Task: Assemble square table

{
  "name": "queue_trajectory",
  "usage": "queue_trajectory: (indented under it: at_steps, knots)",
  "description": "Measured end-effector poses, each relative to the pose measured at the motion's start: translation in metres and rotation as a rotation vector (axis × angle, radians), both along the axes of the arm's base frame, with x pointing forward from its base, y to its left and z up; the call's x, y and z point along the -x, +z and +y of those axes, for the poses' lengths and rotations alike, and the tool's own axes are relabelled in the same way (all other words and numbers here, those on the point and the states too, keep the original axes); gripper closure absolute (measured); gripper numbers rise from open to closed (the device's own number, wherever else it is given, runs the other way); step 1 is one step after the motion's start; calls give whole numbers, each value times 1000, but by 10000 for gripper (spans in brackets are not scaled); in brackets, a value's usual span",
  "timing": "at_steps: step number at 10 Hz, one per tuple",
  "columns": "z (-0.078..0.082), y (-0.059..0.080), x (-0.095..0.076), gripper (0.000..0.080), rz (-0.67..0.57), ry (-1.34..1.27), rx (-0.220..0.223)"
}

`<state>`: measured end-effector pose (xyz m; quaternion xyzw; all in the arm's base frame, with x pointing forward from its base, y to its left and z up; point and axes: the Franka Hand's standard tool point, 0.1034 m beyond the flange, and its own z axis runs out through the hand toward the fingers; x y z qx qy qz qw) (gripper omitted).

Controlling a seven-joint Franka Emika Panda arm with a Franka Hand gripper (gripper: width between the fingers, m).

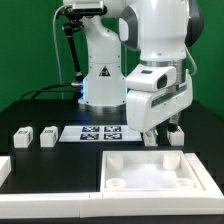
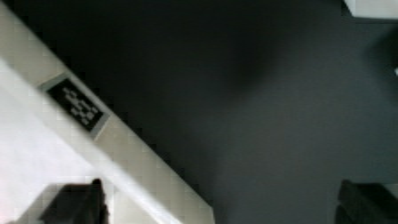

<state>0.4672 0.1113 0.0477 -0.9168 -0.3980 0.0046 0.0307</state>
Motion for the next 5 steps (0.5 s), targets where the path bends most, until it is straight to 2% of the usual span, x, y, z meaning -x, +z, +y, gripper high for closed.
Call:
queue_trajectory:
  at_steps: [2, 4, 5]
  knots:
    - [3, 0, 1, 150, 8, -139, 3]
    - [27, 2, 10, 150, 34, -361, 13]
    - [34, 5, 14, 150, 55, -465, 17]
